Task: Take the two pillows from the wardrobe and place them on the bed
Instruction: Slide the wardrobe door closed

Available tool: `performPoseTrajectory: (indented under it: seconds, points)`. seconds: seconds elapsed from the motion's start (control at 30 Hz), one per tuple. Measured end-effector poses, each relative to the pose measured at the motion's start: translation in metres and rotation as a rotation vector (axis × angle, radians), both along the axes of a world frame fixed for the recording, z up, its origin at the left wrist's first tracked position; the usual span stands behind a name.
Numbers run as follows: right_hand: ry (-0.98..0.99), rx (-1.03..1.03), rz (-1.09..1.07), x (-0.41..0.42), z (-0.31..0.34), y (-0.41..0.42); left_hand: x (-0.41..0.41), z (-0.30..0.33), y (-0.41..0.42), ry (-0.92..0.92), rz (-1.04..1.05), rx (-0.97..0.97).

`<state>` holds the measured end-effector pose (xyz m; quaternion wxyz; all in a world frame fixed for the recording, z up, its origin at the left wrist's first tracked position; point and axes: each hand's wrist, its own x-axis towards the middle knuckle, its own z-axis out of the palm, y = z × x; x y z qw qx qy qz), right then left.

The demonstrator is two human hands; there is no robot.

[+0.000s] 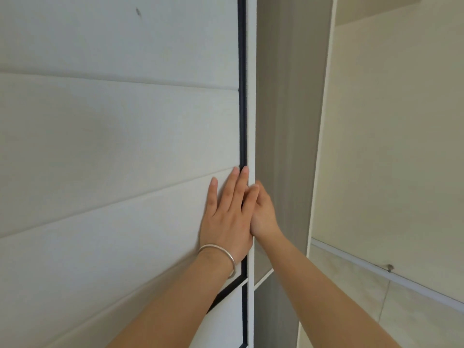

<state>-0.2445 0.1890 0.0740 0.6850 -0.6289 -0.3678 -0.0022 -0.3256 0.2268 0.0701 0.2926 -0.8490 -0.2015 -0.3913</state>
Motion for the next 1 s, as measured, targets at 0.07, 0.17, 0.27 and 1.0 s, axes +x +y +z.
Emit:
performPoseTrajectory:
  seconds: [0.07, 0.17, 0.27, 1.0]
  points:
    - [0.010, 0.007, 0.013, 0.012, 0.000, -0.002, 0.014, 0.000, 0.000, -0.002, -0.016, 0.001]
    - [0.000, -0.014, 0.014, 0.032, 0.002, -0.007, 0.036, 0.000, -0.004, -0.005, -0.023, -0.006]
    - [-0.050, -0.048, -0.023, 0.053, 0.005, -0.012, 0.057, 0.002, -0.009, -0.016, -0.018, -0.007]
    - [-0.697, -0.361, -0.658, 0.200, -0.017, -0.011, 0.174, 0.003, -0.024, 0.113, -0.001, -0.041]
